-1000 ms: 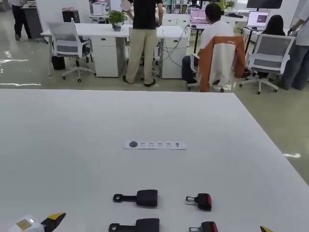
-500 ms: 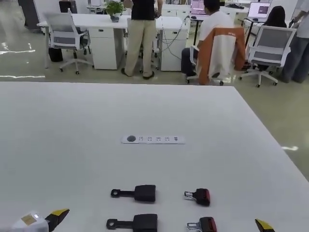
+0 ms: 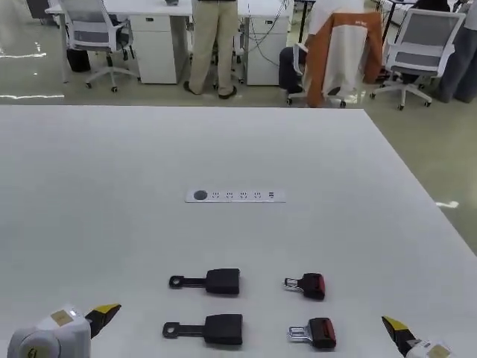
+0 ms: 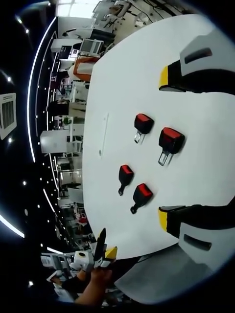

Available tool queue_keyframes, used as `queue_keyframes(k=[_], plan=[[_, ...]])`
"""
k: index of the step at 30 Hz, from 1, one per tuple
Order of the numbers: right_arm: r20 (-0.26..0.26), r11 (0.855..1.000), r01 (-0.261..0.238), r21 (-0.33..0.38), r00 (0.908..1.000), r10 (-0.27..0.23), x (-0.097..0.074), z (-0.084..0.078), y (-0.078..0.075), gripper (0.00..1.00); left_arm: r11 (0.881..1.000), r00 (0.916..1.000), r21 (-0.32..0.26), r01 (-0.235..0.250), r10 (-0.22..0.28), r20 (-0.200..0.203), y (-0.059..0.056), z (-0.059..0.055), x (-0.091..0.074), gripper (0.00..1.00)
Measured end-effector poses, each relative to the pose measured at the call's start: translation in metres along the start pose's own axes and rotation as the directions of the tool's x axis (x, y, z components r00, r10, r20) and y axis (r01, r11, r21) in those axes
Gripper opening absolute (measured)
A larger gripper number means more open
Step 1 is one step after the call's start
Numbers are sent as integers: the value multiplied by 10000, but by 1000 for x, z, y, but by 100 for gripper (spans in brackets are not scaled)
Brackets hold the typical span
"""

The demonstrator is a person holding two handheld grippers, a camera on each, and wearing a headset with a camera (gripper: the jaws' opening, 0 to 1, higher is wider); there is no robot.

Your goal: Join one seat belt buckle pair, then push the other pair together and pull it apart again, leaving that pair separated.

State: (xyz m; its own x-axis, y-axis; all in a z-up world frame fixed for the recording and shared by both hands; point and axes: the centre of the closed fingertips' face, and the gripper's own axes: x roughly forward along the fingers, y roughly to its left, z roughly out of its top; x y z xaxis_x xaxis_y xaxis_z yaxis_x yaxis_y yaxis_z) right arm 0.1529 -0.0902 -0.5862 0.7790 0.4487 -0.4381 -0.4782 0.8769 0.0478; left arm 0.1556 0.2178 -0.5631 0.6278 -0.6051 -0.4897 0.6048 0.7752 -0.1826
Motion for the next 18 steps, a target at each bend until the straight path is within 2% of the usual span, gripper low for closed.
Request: queue_keyframes(k=[4, 8, 18], plan=[[-126, 9999, -110, 0, 9999, 110, 5, -2, -1, 96, 10000, 9999, -21, 92, -92, -73, 4, -4, 8, 99], [-212, 9998, -185, 12, 9996, 186, 11, -4, -3, 96, 9999, 9998, -59, 134, -135, -126, 1, -2, 12, 99], [-525, 9984, -574, -18, 9970, 572, 26, -10, -1, 95, 9994, 9987, -61, 347, -349, -360, 1, -8, 28, 98]])
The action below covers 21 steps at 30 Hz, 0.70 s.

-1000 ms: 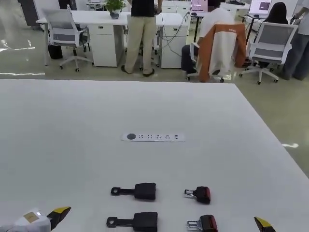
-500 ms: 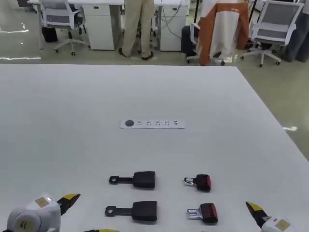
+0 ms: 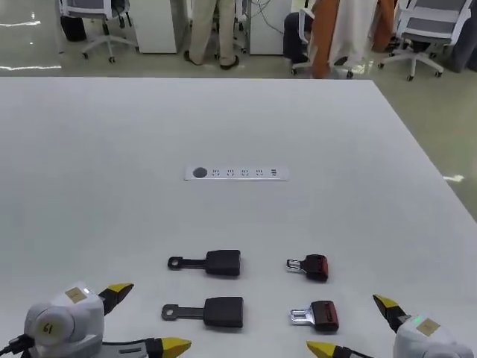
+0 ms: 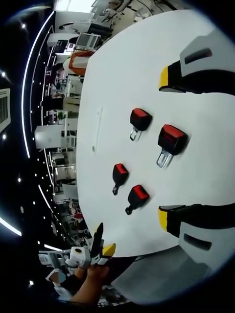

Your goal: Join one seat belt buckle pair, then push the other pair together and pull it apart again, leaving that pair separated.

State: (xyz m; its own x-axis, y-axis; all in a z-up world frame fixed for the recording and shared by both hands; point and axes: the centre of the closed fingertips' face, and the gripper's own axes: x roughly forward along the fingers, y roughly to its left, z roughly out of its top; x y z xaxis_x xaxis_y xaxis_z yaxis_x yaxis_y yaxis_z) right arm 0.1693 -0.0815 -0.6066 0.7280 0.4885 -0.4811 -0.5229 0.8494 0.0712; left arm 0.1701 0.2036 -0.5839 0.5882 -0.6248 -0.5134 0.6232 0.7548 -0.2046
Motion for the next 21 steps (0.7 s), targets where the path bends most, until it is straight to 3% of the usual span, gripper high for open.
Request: queue_keyframes(k=[12, 21], plan=[[-349, 9988, -490, -1, 9982, 490, 18, -10, 2, 94, 9993, 9989, 103, 369, -366, -282, -3, -4, 19, 95], [-688, 9943, -1068, 36, 9919, 1068, 32, -13, 5, 94, 9962, 9942, 187, 855, -841, -672, -6, -10, 39, 92]])
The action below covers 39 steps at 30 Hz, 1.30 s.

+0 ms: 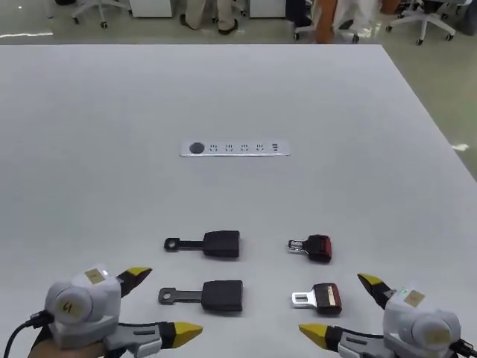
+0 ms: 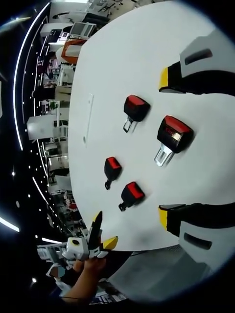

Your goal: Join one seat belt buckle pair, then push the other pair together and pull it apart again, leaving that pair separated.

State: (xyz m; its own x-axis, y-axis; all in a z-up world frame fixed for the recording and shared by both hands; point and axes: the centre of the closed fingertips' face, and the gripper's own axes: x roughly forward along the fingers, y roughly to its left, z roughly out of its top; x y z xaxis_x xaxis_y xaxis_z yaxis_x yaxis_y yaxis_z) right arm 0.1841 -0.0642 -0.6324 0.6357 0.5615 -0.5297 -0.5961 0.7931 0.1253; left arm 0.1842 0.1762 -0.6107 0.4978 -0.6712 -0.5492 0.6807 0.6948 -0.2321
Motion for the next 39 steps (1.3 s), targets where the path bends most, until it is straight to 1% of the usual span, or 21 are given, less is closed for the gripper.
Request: queue_keyframes(k=[3, 4, 6, 10, 13, 14, 16, 18, 20, 21, 22, 24, 26, 28, 29, 31, 33, 36, 37, 38, 39], plan=[[-91, 9999, -118, -32, 9999, 118, 4, -2, -3, 93, 9999, 9998, 15, 156, -156, -75, 1, -2, 6, 91], [-165, 9998, -195, -32, 9997, 195, 5, -3, -3, 93, 9997, 9996, 26, 252, -251, -143, -2, 0, 9, 91], [-262, 9995, -311, -98, 9992, 308, 7, -4, -2, 92, 9993, 9989, 111, 361, -357, -291, -2, -3, 14, 90], [-372, 9985, -524, -130, 9980, 519, 12, -6, -4, 90, 9973, 9970, 316, 658, -645, -422, -6, -3, 21, 88], [-464, 9973, -705, -219, 9965, 694, 15, -7, -4, 90, 9965, 9959, 354, 757, -738, -531, -4, -6, 28, 87], [-524, 9963, -799, -306, 9956, 783, 17, -8, -3, 90, 9956, 9949, 437, 831, -804, -601, 0, -11, 32, 87], [-627, 9948, -931, -404, 9939, 904, 19, -10, -4, 90, 9933, 9929, 583, 998, -956, -707, -3, -9, 38, 87], [-731, 9927, -1083, -526, 9919, 1043, 21, -12, -4, 90, 9903, 9908, 777, 1149, -1086, -812, -3, -10, 41, 86], [-822, 9917, -1189, -478, 9900, 1148, 22, -15, -6, 89, 9874, 9881, 892, 1304, -1220, -942, -4, -10, 44, 85], [-830, 9916, -1217, -444, 9896, 1177, 22, -16, -7, 88, 9866, 9871, 932, 1343, -1250, -996, -4, -11, 44, 85], [-876, 9894, -1357, -508, 9875, 1309, 22, -16, -7, 88, 9848, 9853, 1027, 1397, -1281, -1127, -2, -15, 47, 85], [-949, 9864, -1520, -626, 9848, 1458, 22, -16, -7, 87, 9821, 9830, 1093, 1537, -1407, -1176, -2, -17, 50, 84], [-998, 9826, -1725, -688, 9812, 1653, 23, -16, -6, 86, 9778, 9797, 1232, 1697, -1538, -1286, -4, -16, 53, 83], [-1069, 9786, -1941, -691, 9767, 1862, 25, -18, -7, 85, 9729, 9746, 1322, 1899, -1706, -1451, -6, -19, 55, 81], [-1108, 9767, -2030, -691, 9746, 1947, 26, -20, -8, 85, 9681, 9705, 1419, 2063, -1840, -1555, -8, -19, 57, 80], [-1204, 9733, -2135, -846, 9718, 2027, 27, -21, -5, 84, 9641, 9667, 1532, 2170, -1905, -1706, -9, -20, 59, 79], [-1296, 9697, -2309, -801, 9669, 2196, 28, -22, -6, 84, 9570, 9614, 1675, 2366, -2058, -1824, -13, -19, 62, 78], [-1458, 9593, -2614, -1070, 9585, 2450, 30, -24, -5, 83, 9432, 9507, 1936, 2699, -2292, -2088, -11, -25, 66, 76], [-1525, 9540, -2761, -1165, 9542, 2575, 30, -24, -4, 81, 9367, 9458, 2070, 2823, -2355, -2238, -12, -26, 69, 76], [-1557, 9502, -2861, -1233, 9513, 2662, 30, -23, -3, 80, 9316, 9434, 2187, 2904, -2405, -2282, -12, -26, 71, 76], [-1621, 9463, -2962, -1294, 9478, 2746, 30, -23, -2, 80, 9289, 9419, 2226, 2961, -2452, -2296, -13, -25, 72, 75]])
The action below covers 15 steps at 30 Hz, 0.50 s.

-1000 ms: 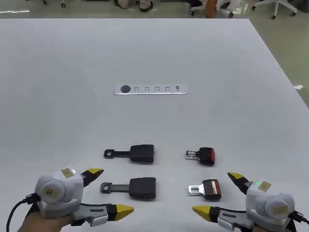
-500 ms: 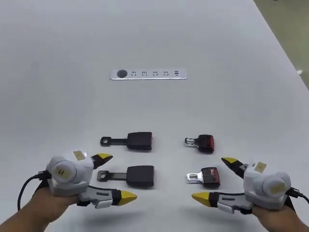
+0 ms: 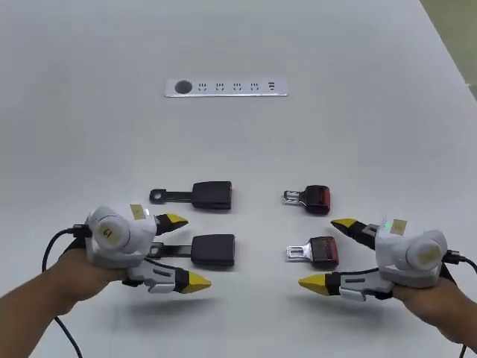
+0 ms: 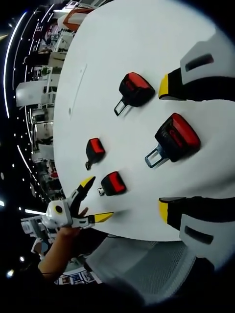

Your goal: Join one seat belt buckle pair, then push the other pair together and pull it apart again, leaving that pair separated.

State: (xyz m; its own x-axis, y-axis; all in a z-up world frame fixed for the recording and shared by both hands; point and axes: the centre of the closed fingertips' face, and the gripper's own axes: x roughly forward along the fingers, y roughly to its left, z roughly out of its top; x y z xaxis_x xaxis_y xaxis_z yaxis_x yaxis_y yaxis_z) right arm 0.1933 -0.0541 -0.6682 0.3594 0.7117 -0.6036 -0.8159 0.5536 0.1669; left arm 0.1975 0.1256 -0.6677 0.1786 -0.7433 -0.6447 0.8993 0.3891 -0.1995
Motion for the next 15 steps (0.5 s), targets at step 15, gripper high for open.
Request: queue_keyframes(k=[15], plan=[[-1173, 9833, -1559, -934, 9825, 1446, 3, -8, 3, 71, 9906, 9934, 1046, 876, -792, -826, -1, 0, 17, 64]])
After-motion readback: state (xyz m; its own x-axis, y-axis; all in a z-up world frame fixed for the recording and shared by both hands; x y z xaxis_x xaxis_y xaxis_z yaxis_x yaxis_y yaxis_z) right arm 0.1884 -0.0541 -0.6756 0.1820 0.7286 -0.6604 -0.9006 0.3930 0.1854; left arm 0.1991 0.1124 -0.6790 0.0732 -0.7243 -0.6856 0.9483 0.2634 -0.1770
